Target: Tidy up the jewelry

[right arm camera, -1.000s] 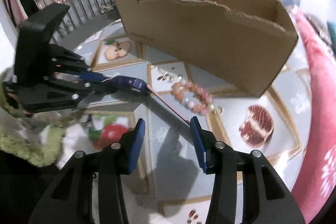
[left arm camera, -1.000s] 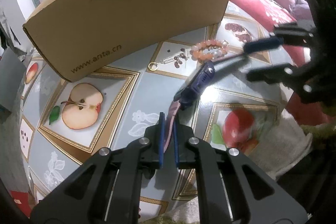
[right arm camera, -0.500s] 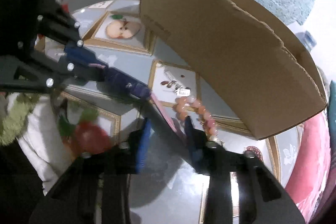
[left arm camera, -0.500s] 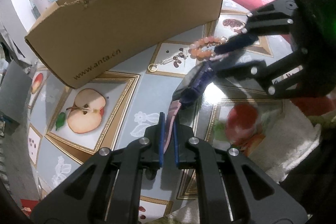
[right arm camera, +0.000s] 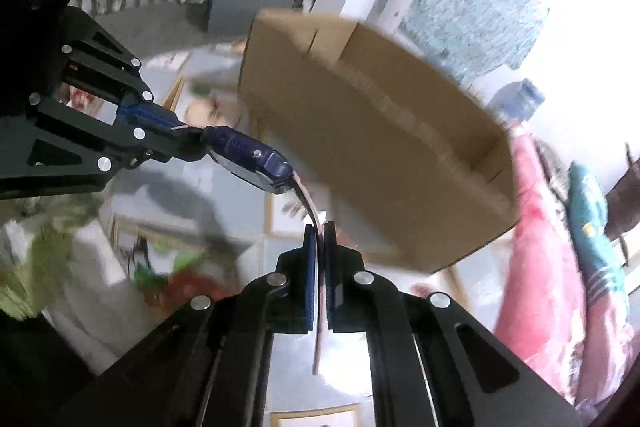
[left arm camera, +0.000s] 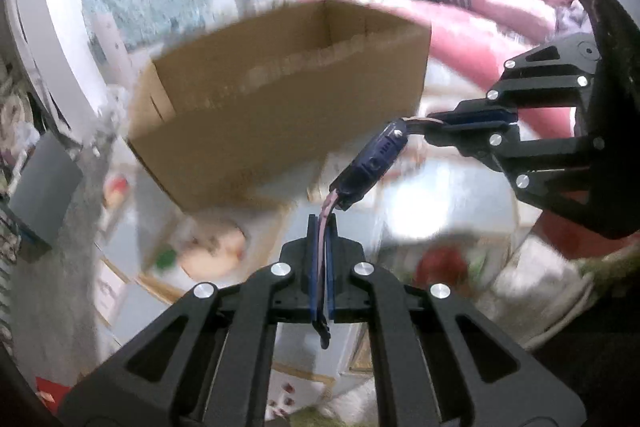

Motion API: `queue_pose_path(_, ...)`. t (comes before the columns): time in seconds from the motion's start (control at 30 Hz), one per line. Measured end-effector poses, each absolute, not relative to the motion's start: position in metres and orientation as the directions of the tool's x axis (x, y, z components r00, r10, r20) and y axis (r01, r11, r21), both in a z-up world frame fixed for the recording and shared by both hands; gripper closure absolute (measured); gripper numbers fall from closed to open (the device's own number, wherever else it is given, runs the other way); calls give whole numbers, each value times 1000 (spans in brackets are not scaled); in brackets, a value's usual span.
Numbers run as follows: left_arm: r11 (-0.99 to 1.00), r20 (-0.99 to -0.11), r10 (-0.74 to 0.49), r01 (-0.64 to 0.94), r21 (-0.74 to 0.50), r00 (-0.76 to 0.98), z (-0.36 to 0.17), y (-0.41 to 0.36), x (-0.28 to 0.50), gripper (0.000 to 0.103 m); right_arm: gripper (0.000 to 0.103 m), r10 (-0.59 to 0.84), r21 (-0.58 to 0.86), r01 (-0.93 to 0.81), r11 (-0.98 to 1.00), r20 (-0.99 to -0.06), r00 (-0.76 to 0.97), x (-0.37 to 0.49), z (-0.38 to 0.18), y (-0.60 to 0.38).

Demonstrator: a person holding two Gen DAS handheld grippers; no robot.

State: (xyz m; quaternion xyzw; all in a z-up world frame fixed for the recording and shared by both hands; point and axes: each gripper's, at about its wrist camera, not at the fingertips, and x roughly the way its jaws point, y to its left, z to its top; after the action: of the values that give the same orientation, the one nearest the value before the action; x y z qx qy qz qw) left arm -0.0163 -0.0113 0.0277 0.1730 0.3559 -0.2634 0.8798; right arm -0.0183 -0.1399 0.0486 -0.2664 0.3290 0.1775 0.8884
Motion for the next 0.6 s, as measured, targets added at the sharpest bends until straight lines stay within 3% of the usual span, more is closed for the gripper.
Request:
queue_pose_path(0.13, 793, -674, -389, 601, 102, 628, 78, -14, 12, 100, 99, 166, -312, -462, 830, -653, 739, 11, 91, -152)
queue_pose_path(0.3, 792, -751, -425, 610, -38, 505, 109, -28, 105, 100, 99, 254, -98, -474, 875, -739, 624, 97, 116, -181)
queue_pose_path(0.43, 797, -821, -437, 580, -165, 367, 100, -37, 179, 100, 99, 344, 143, -447, 883, -846, 408, 183, 97, -203)
queue_pose_path(0.6, 829, -909, -390, 486, -276, 150, 44, -56, 260, 100, 99, 354, 264, -352, 898, -908, 224, 262, 55, -219)
